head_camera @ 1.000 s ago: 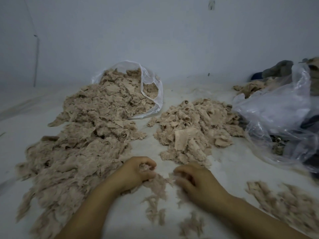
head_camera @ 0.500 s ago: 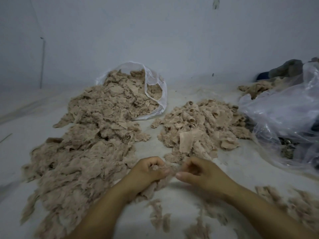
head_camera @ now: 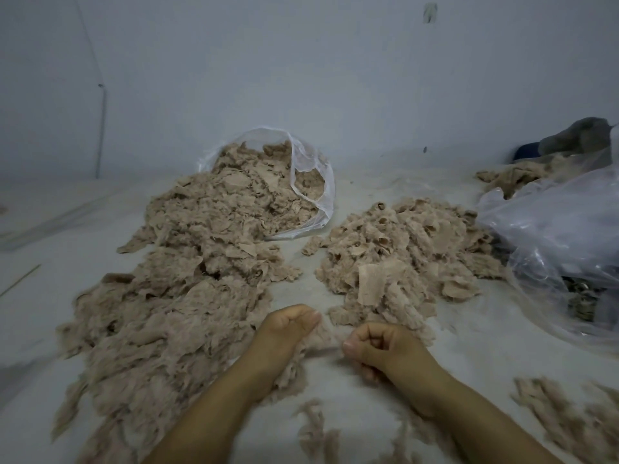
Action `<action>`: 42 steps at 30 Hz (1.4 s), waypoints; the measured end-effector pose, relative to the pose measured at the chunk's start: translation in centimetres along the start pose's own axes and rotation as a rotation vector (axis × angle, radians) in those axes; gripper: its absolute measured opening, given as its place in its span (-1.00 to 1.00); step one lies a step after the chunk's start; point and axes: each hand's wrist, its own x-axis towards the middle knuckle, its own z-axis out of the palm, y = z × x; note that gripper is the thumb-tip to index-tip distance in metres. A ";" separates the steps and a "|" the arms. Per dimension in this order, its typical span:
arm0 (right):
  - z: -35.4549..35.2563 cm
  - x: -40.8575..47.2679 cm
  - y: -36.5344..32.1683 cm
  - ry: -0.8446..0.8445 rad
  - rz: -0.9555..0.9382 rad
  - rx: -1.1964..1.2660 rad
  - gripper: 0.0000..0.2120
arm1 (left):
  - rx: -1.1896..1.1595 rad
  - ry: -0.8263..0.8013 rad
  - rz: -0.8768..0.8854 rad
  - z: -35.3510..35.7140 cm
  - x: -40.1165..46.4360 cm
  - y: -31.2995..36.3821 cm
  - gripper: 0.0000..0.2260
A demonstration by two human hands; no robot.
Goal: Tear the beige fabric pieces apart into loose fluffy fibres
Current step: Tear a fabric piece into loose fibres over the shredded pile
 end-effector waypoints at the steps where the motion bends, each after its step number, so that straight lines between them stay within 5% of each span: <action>1: -0.3 -0.1 -0.1 -0.029 -0.005 -0.012 -0.89 | 0.006 -0.014 0.011 0.1 -0.1 0.1 -0.77; 5: -1.8 -0.7 -0.8 -0.282 -0.027 -0.021 -0.89 | 0.020 0.092 0.014 0.0 0.2 0.0 -0.75; 8: -2.8 -1.0 -1.2 -0.294 -0.009 -0.125 -0.75 | 0.017 0.112 -0.010 -1.1 0.3 -0.1 -0.75; 11: -1.9 -0.9 -0.9 -0.203 0.014 -0.144 -0.55 | 0.040 -0.086 0.011 -0.4 -0.2 -0.3 -0.77; 13: -0.9 -0.6 -0.6 -0.120 -0.019 -0.065 -0.64 | 0.100 -0.185 0.063 0.8 -0.4 -0.6 -0.80; 16: -0.2 -0.2 -0.4 -0.071 -0.079 0.038 -0.76 | 0.199 -0.049 0.128 1.4 0.0 -0.8 -0.79; 20: -1.0 0.1 -0.3 0.076 -0.094 0.121 -0.89 | 0.023 0.210 0.074 -0.2 0.6 -0.7 -0.77; 25: -0.2 0.0 0.0 -0.016 -0.106 0.131 -0.87 | 0.166 -0.108 -0.005 0.0 0.3 -1.1 -0.62; 27: -0.3 -0.1 -0.2 0.028 -0.113 0.151 -0.88 | 0.191 -0.172 -0.015 0.4 0.3 -1.5 -0.77; 28: -0.4 0.0 -0.3 0.081 -0.112 0.162 -0.93 | 0.173 -0.151 -0.017 0.6 0.3 -1.2 -0.94; 32: -0.8 0.2 0.0 0.245 -0.115 0.209 -0.84 | 0.133 -0.021 -0.045 0.4 0.4 -0.9 -0.71; 37: -1.7 0.8 -0.2 0.384 -0.096 0.292 -0.87 | 0.153 0.078 -0.021 0.2 0.6 -0.9 -0.75; 42: -2.1 1.8 -2.8 0.293 -0.121 0.535 -0.83 | -0.237 0.106 -0.110 -0.1 0.7 -0.6 -0.81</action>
